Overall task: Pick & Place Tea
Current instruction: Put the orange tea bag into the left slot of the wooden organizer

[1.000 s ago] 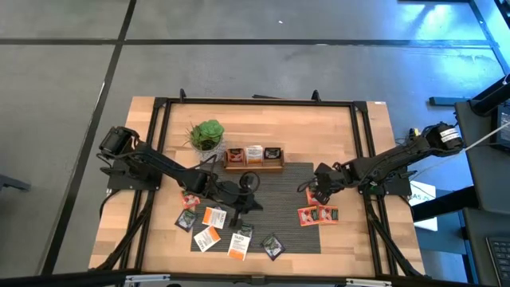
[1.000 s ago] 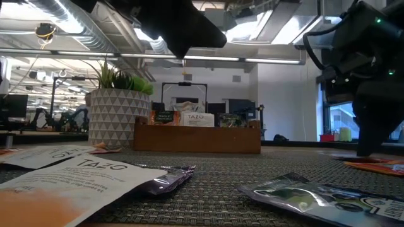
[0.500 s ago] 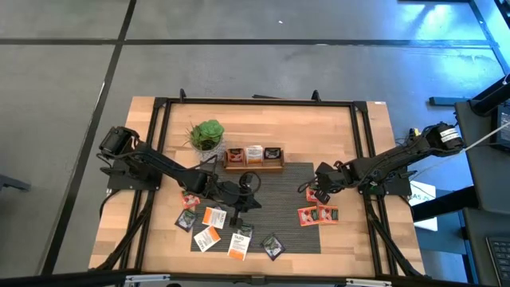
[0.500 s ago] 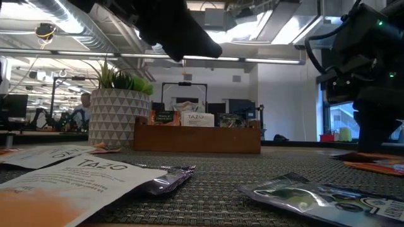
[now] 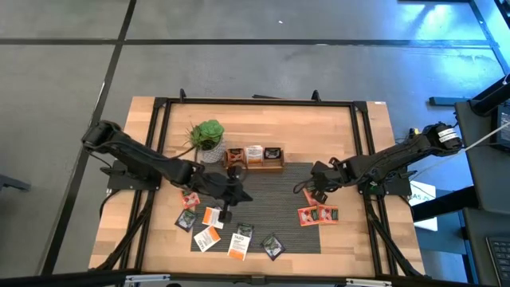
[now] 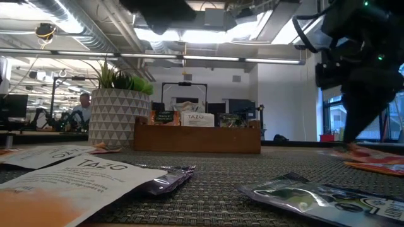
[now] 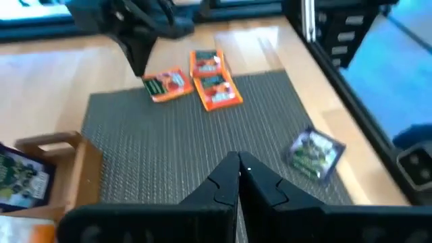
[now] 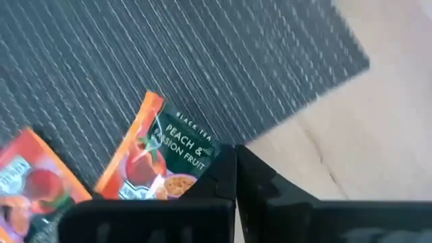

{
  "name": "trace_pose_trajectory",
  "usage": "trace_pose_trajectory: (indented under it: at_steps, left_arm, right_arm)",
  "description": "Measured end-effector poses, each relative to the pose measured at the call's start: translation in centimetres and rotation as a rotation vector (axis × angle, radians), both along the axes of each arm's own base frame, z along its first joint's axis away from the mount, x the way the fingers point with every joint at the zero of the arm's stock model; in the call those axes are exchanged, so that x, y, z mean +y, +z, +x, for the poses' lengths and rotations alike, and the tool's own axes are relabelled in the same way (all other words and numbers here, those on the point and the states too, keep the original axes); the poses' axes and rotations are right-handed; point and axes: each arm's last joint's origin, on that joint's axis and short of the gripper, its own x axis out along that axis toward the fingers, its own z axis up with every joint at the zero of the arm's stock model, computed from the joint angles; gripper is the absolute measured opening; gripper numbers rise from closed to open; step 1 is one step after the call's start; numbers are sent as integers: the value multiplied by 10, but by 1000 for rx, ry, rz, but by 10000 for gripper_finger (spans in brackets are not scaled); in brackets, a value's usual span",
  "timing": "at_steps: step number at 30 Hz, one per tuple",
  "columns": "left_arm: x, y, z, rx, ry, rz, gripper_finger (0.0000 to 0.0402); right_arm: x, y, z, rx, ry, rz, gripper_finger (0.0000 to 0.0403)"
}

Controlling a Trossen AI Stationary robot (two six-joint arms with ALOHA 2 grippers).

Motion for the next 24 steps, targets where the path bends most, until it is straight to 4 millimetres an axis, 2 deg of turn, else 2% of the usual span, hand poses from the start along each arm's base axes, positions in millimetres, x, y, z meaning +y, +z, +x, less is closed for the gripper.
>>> trace_pose_trajectory:
  at_steps: [4,8,15,21,24]
  left_arm:
    - [1,2,0,-18,68,-10,4]
    - [-1,-13,10,2,95,-18,4]
    - [-14,-48,50,-161,-9,-94,4]
    - [-1,-86,83,-325,-2,-222,3]
    - [4,-102,101,-315,-23,-297,3]
  right_arm:
    - [1,2,3,-32,19,-3,2]
    - [2,4,8,-86,21,9,1]
    - [4,9,16,-175,39,22,1]
    - [4,9,16,-181,19,32,0]
    - [5,9,18,-197,17,38,0]
